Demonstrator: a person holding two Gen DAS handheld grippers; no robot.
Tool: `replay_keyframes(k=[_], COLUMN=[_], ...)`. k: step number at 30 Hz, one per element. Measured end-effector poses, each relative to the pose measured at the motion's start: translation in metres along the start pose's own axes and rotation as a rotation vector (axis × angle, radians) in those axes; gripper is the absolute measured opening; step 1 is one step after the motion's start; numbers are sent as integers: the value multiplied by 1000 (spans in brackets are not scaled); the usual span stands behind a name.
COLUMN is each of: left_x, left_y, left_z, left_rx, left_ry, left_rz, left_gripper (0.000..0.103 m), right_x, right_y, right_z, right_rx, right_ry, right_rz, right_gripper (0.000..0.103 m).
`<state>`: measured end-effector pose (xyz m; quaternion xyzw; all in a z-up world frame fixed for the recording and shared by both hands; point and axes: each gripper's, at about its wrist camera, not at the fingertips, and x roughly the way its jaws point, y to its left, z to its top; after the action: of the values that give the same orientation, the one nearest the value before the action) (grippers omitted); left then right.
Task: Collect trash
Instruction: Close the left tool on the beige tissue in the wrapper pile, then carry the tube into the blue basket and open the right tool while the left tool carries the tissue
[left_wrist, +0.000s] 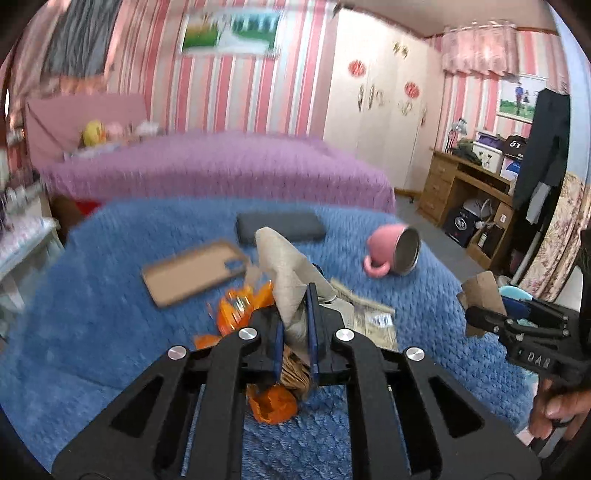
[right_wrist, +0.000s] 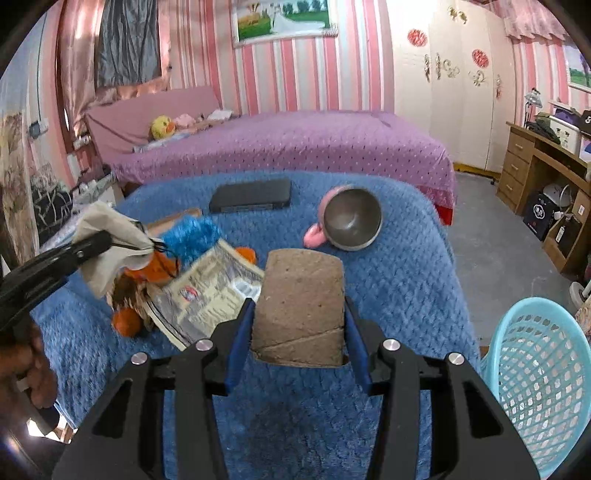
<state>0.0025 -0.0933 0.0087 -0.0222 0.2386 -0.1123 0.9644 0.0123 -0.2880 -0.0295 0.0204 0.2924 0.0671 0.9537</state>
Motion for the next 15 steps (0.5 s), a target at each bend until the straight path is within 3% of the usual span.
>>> replay_keyframes(k=[7, 15], left_x=[-16, -19], left_y=[-5, 2], left_z=[3, 6], left_rx=[48, 37], left_ry=[-39, -34], left_rz=[6, 13], left_gripper=[9, 9], right_x=[-19, -17], right_y=[18, 25], right_z=[6, 8], right_rx=[-30, -48], right_ry=[-79, -76], right_rz=[1, -8], right_gripper=[47, 47])
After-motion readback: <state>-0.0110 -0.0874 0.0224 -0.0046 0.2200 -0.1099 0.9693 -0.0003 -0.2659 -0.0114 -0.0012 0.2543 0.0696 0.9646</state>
